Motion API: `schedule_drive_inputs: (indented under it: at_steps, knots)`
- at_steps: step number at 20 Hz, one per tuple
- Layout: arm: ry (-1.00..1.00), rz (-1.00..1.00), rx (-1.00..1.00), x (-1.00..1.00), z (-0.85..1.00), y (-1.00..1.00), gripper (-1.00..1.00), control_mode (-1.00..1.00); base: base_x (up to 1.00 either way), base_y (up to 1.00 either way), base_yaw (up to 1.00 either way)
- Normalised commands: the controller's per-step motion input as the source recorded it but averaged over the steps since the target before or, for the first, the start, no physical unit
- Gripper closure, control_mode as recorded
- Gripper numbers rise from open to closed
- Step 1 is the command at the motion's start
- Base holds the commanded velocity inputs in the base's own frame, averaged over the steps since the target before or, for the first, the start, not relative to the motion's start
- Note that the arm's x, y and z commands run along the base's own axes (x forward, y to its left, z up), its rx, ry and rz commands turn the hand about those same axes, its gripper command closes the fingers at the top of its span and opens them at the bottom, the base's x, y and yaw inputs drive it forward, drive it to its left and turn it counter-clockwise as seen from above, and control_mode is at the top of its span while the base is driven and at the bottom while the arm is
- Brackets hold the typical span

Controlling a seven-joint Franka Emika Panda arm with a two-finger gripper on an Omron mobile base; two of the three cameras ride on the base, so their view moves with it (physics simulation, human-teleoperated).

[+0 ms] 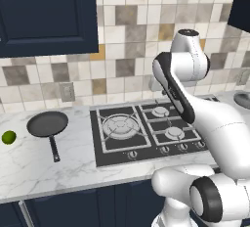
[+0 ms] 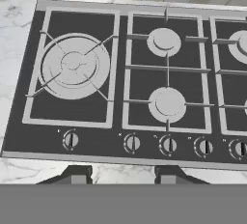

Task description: Place both pans onto different burners. Then place the lime and the fish on different pans.

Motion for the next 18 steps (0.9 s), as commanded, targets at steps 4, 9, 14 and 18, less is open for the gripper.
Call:
schedule_drive_inputs:
  at_steps: [4,9,14,18]
  knots:
    - [-0.03,0.02,0.0,-0.01,-0.01,-0.31,-1.0,-1.0,0.0,0.0,0.0]
    - [-0.01,0.03,0.0,0.0,-0.05,-0.85,-1.0,-1.0,0.0,0.0,0.0]
    - [-0.03,0.05,0.0,-0.1,-0.22,-0.99,-1.0,-1.0,0.0,0.0,0.0]
    - [-0.03,0.0,-0.03,-0.04,-0.29,-0.96,-1.0,-1.0,0.0,0.0,0.0]
